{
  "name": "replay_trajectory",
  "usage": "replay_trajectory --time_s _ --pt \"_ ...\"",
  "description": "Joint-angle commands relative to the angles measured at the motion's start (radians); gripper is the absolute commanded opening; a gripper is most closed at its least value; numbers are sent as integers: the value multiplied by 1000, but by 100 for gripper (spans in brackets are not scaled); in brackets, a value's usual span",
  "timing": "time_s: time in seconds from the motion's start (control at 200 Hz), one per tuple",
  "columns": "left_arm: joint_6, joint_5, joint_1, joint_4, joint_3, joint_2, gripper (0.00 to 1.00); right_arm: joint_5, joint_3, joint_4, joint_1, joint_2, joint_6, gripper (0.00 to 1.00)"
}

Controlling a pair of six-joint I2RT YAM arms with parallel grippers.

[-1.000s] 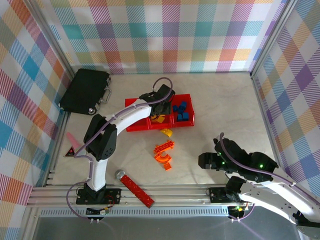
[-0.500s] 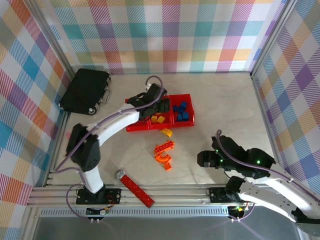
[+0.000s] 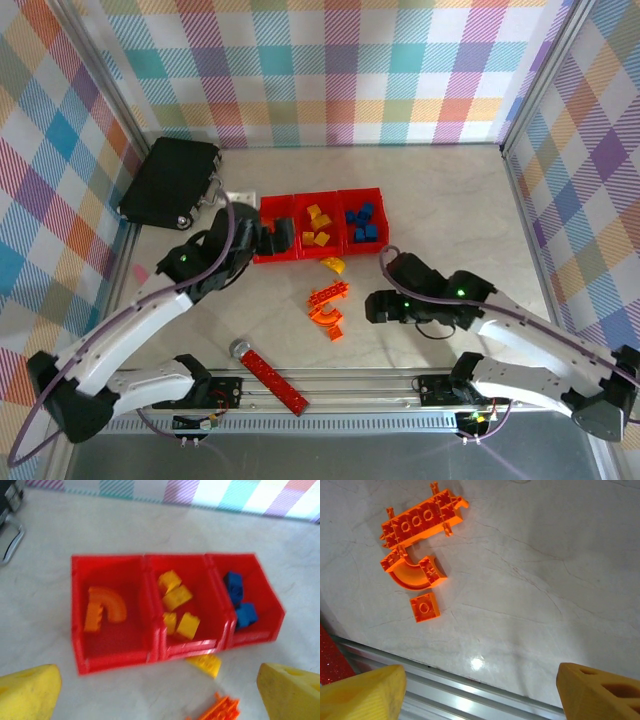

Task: Sort the legos into containers by color
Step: Pick up the lego from the center of the table.

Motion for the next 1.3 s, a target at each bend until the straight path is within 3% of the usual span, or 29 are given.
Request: replay_trajectory --time_s 0.0,0.23,0.395,0.615,0.73,0.895,1.05,1.295 --pt "-105 -25 8 -131 -72 -106 100 -23 59 90 -6 86 -75 81" --pt "-202 -58 8 -318 -139 -156 100 -45 201 117 -12 330 -52 87" --pt "-244 -87 8 -414 -138 -217 100 43 264 78 -12 414 163 89" --pt "-280 -130 8 -447 -149 -332 100 72 256 128 -5 465 417 89" --pt "-204 -38 8 -380 -187 -369 100 98 268 127 -6 486 470 90" --pt "-70 247 8 -265 -224 -328 100 208 245 95 -24 356 433 91" --pt "33 443 -10 -163 -230 -175 100 205 164 101 -95 159 282 91" --pt "181 373 -171 -79 -109 197 100 234 35 28 -141 -146 177 92"
